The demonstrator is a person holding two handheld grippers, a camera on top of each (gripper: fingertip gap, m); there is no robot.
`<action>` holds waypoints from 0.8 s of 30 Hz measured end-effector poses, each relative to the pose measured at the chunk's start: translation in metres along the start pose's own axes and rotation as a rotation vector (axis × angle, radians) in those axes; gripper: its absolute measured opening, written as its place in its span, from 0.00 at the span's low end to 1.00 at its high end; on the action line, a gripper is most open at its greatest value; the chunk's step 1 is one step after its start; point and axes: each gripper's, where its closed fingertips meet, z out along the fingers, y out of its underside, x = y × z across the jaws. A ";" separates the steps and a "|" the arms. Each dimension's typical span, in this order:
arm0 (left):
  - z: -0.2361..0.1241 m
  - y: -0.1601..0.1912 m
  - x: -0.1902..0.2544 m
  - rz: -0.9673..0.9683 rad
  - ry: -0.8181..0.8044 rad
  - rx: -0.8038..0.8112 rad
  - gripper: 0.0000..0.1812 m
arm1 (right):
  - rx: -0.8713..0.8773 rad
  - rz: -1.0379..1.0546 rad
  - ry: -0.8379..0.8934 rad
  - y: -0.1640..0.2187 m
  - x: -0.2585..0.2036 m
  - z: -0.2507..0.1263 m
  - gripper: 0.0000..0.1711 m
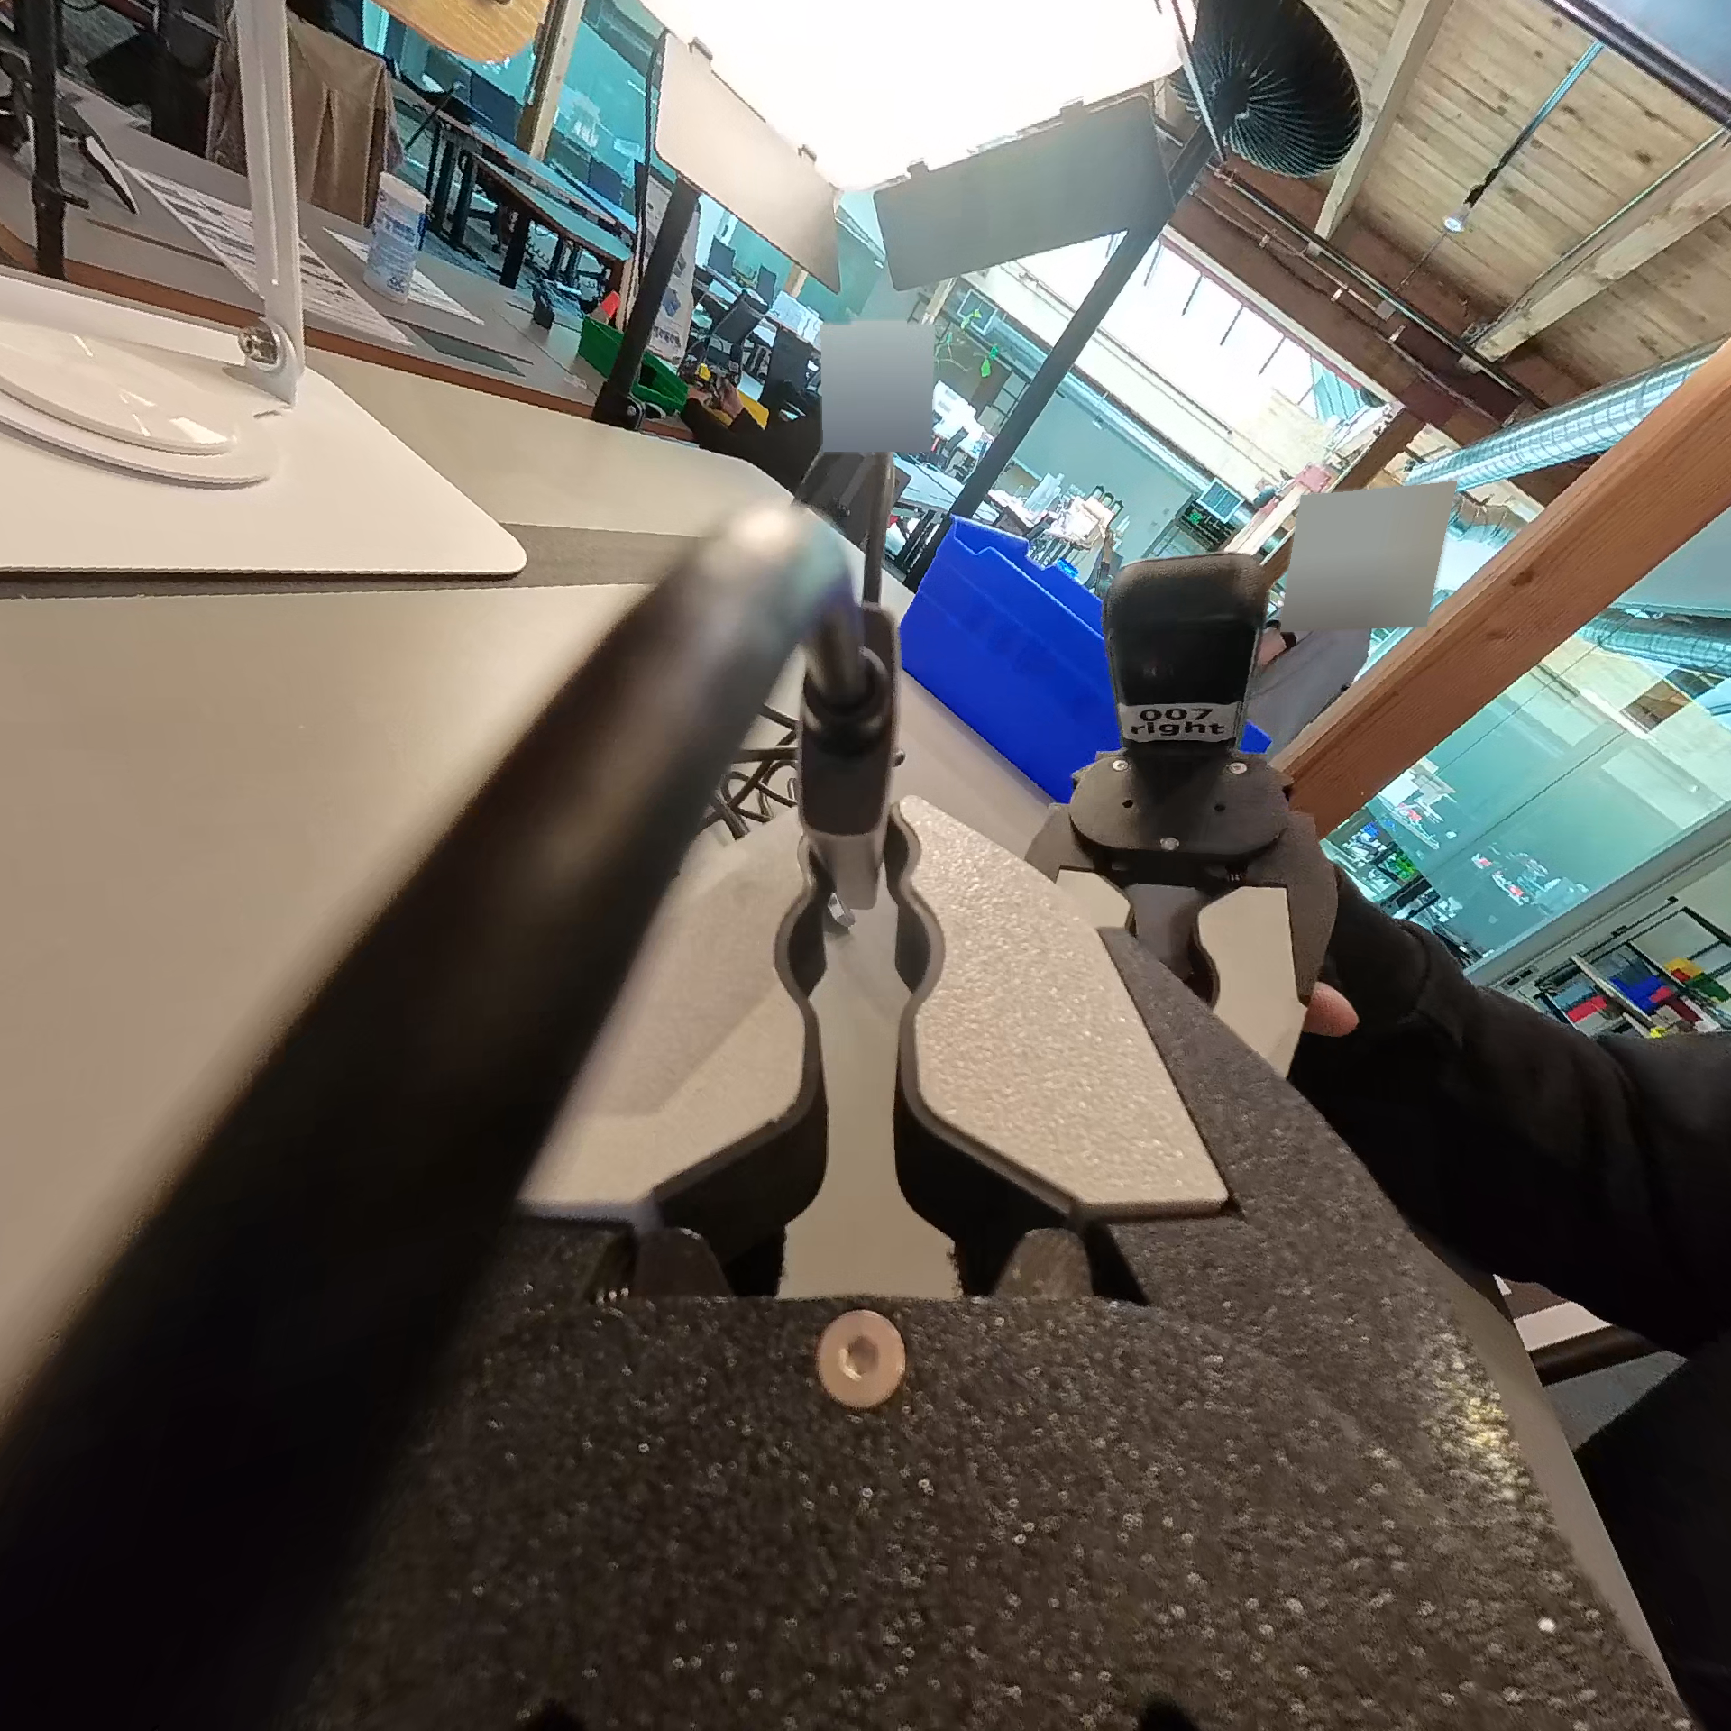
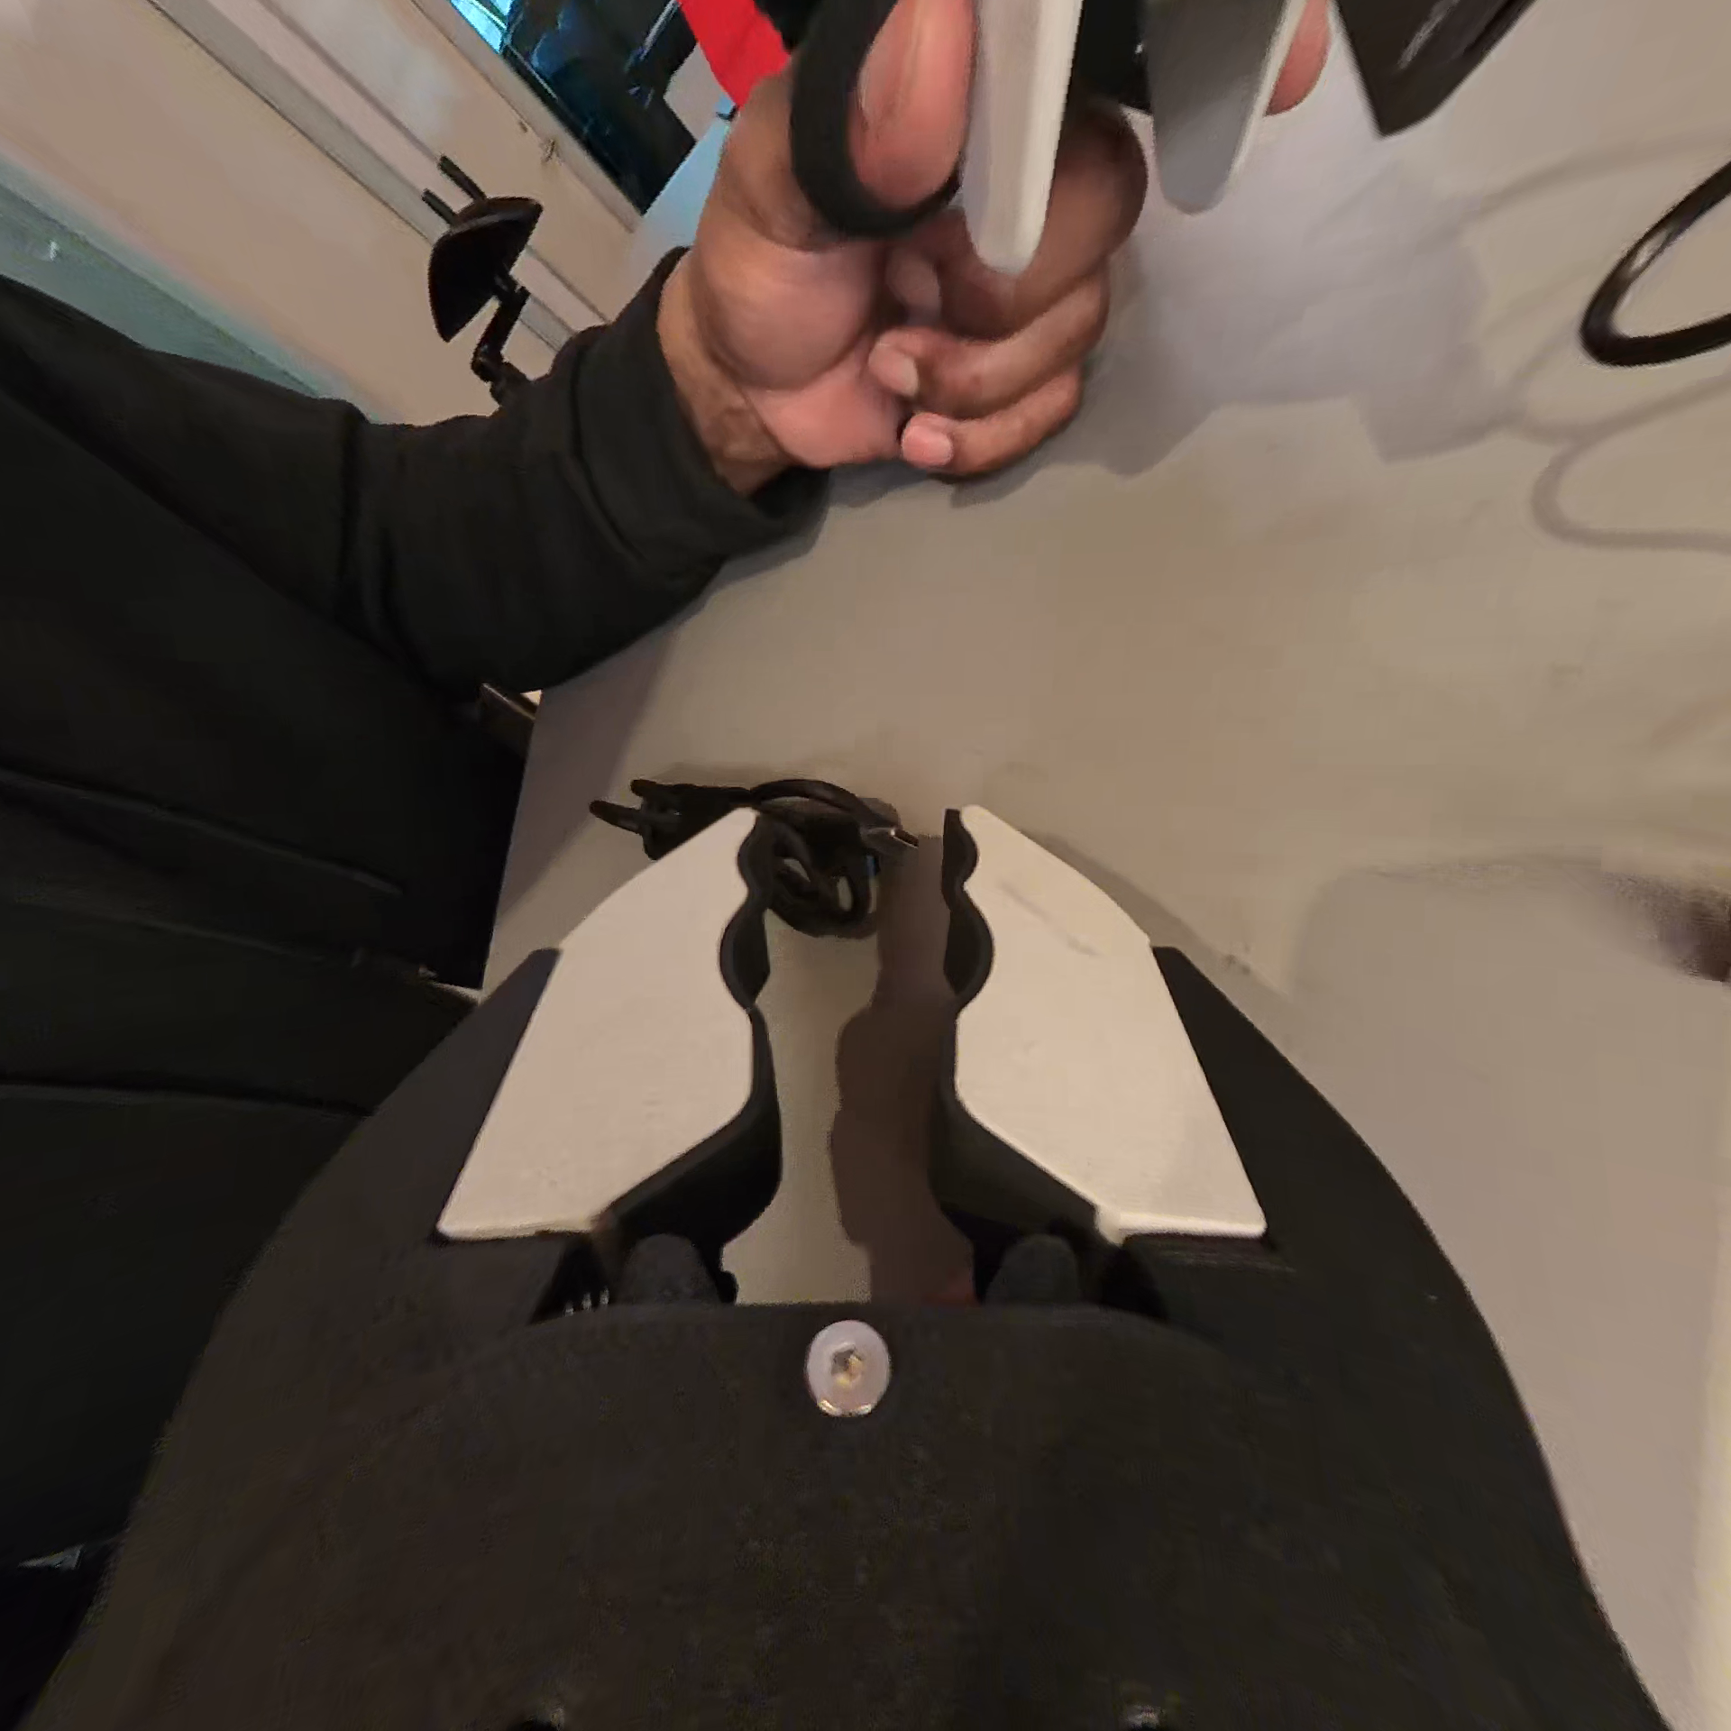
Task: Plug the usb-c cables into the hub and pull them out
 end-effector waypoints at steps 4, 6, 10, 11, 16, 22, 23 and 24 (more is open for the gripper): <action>0.000 0.000 0.000 0.003 0.002 -0.003 0.05 | -0.039 0.004 0.009 0.003 -0.004 0.008 0.20; 0.000 0.000 0.001 0.003 0.002 -0.004 0.05 | -0.062 -0.003 0.026 0.006 -0.003 0.012 0.13; 0.000 0.000 0.001 0.003 0.005 -0.002 0.05 | -0.068 -0.042 0.003 0.007 -0.006 0.015 0.11; 0.000 0.000 0.001 0.004 0.005 -0.003 0.05 | -0.063 -0.046 0.002 0.006 -0.005 0.015 0.11; -0.001 0.000 0.001 0.004 0.001 0.003 0.05 | 0.072 -0.045 0.183 -0.017 0.025 -0.003 0.10; -0.005 -0.006 -0.006 0.007 -0.057 0.046 0.05 | 0.394 0.054 0.608 -0.045 0.091 -0.089 0.07; -0.007 -0.008 -0.009 0.010 -0.074 0.059 0.05 | 0.470 0.078 0.689 -0.048 0.100 -0.109 0.06; -0.008 -0.010 -0.011 0.012 -0.087 0.071 0.05 | 0.550 0.115 0.757 -0.050 0.108 -0.128 0.06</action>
